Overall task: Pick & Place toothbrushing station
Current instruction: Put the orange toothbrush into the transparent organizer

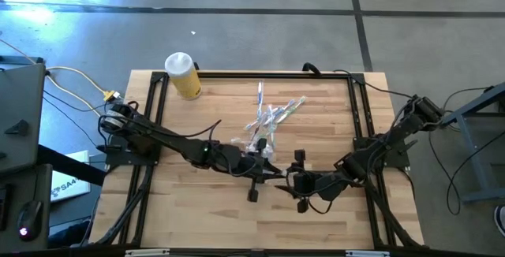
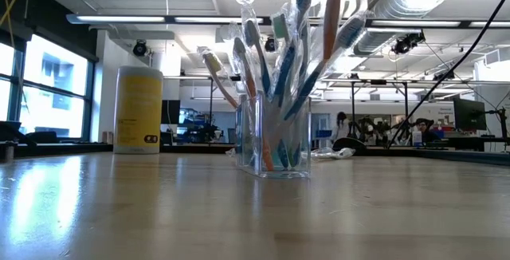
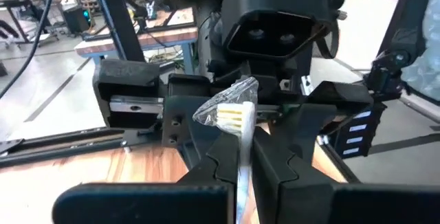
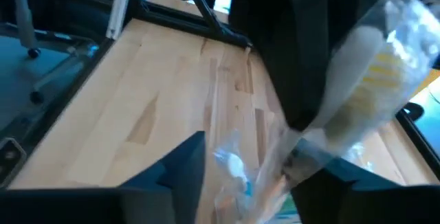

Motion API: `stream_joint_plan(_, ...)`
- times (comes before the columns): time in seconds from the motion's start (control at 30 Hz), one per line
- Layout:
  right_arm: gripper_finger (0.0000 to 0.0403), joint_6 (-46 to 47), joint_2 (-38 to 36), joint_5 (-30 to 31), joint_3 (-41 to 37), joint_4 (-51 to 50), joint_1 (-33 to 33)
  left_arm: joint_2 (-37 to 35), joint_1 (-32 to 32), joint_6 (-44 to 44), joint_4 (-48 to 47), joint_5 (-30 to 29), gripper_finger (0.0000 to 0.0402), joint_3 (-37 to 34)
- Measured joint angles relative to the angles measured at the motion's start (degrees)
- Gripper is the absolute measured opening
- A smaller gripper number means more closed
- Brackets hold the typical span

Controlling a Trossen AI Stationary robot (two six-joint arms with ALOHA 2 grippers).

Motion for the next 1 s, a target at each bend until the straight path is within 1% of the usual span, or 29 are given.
stream_joint_plan(0.07, 0.0194, 0.0, -0.1, 0.9, 0.0, 0.4, 1.0, -0.8, -0.2, 0.0, -0.8, 0.2, 0.0008, 0.0)
stream_joint_plan(0.13, 0.0211, -0.1, -0.8, 3.3, 0.0, 0.9, 2.3, -1.9, -0.9, 0.1, -0.5, 0.2, 0.0008, -0.1)
stream_joint_plan(0.23, 0.0222, -0.4, -2.7, 7.6, 0.0, 1.5, 5.0, -4.5, -2.2, 0.6, -1.5, -0.1, 0.0008, 0.0)
stream_joint_plan(0.3, 0.0223, -0.5, -4.1, 9.7, 0.0, 1.6, 7.0, -6.3, -3.1, 0.9, -2.1, -0.3, 0.0008, 0.0)
stream_joint_plan(0.4, 0.0218, -1.4, -6.0, 10.3, 0.0, 2.9, 9.6, -9.2, -5.0, 0.9, -5.6, -1.5, 0.0008, 0.0)
stream_joint_plan(0.47, 0.0215, -1.9, -6.7, 10.3, 0.0, 3.8, 11.3, -10.6, -5.9, 0.9, -7.7, -3.6, 0.0008, 0.1)
stream_joint_plan(0.53, 0.0212, -2.0, -7.0, 10.4, 0.0, 4.2, 13.1, -11.8, -7.1, 0.9, -11.3, -7.2, 0.0008, 0.1)
stream_joint_plan(0.7, 0.0206, -2.0, -7.1, 10.3, 0.0, 4.7, 15.5, -12.2, -8.9, 0.9, -15.1, -12.0, 0.0008, 0.0)
stream_joint_plan(0.8, 0.0203, -1.7, -7.1, 10.3, 0.0, 4.7, 15.6, -12.2, -9.1, 0.5, -17.0, -12.6, 0.0008, 0.0)
stream_joint_plan(0.9, 0.02, -1.5, -7.1, 10.2, 0.0, 4.6, 15.6, -12.3, -8.9, -0.9, -14.8, -12.6, 0.0008, -2.7)
stream_joint_plan(1.0, 0.0199, -0.7, -7.0, 10.2, 0.0, 4.7, 15.6, -12.3, -7.7, -1.1, -8.1, -12.2, 0.0008, -7.9)
